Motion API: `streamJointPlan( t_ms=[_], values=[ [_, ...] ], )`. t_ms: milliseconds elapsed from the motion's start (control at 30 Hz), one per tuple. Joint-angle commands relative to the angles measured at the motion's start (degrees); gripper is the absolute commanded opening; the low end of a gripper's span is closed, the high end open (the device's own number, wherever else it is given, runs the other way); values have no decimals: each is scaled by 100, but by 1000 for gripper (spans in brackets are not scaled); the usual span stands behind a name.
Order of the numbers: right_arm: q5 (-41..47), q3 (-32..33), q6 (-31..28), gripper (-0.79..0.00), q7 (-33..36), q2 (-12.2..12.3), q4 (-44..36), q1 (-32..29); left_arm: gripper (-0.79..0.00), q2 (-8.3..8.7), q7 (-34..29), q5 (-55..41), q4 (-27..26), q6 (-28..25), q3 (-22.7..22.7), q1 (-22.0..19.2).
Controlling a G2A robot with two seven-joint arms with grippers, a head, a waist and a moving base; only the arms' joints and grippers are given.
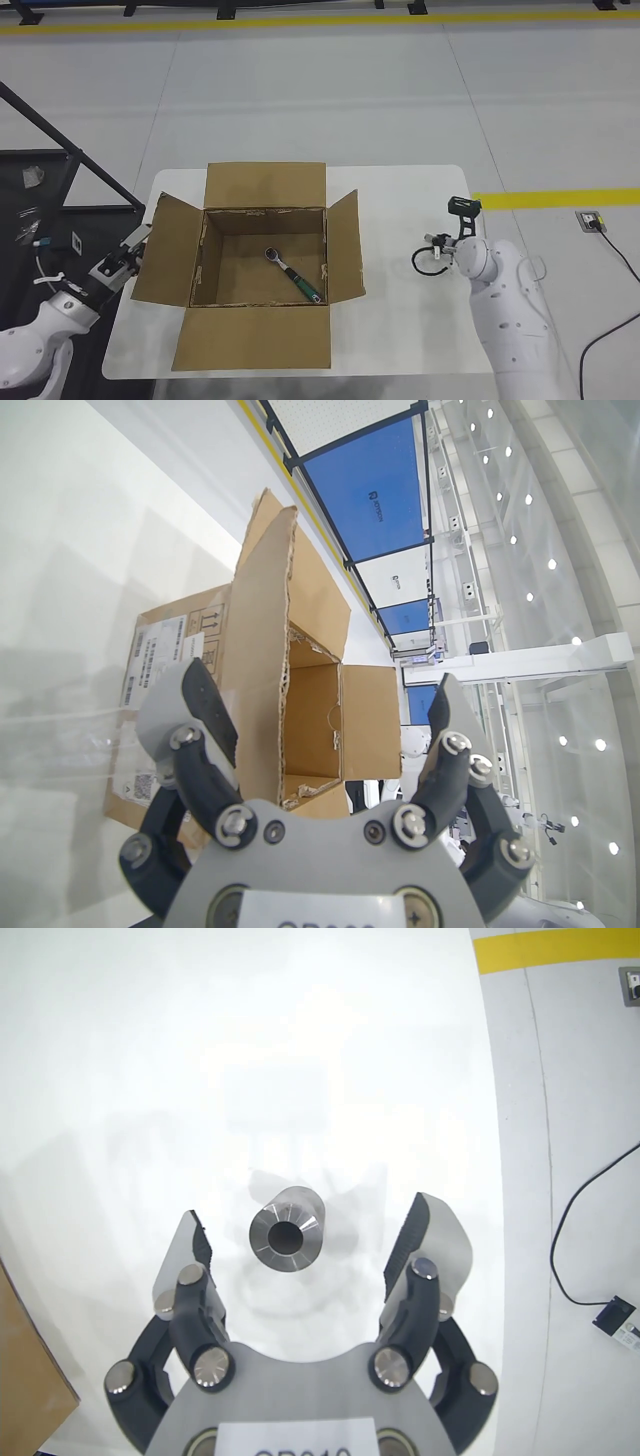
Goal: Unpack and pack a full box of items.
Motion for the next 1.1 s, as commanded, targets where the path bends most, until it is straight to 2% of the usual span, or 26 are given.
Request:
streamJointPlan(
  t_ms=[0, 67, 133, 267, 367, 500, 600, 733, 800, 933, 1067],
  values=[
    [98, 8, -7, -588, -44, 6, 165, 52, 0, -3, 15, -5, -2, 4, -31, 29],
    [110, -9, -32, -717, -118, 15, 312, 110, 0, -7, 50, -16, -3, 18, -62, 58],
    [101, -32, -17, -773, -181, 24, 426, 162, 0, -12, 64, -25, -14, 13, -81, 84],
    [136, -50, 5, -785, -346, 40, 494, 198, 0, -19, 76, -34, -33, 7, -104, 113],
    [300, -5, -111, -785, -507, 59, 225, 139, 0, -25, 80, -29, -40, 1, -111, 125],
    [580, -19, -365, -785, -571, 69, -1005, -234, 0, -32, 82, -23, -50, 2, -112, 127],
    [800, -153, -510, -785, -445, 61, -2591, -674, 0, -35, 59, -5, -68, 4, -90, 96],
    [537, -588, -499, -785, -228, 54, -4444, -1165, 0, -41, 26, 20, -79, 13, -36, 49],
    [331, -922, -498, -785, -160, 42, -5005, -1209, 0, -46, 7, 13, -63, 3, 6, 27],
    [345, -1755, -719, -785, 15, -16, -5384, -897, 0, -57, 10, 20, -20, -18, 78, -21],
    [535, -2720, -903, -785, 260, -133, -4994, -288, 0, -69, 48, -86, 38, -100, 9, 40]
  ],
)
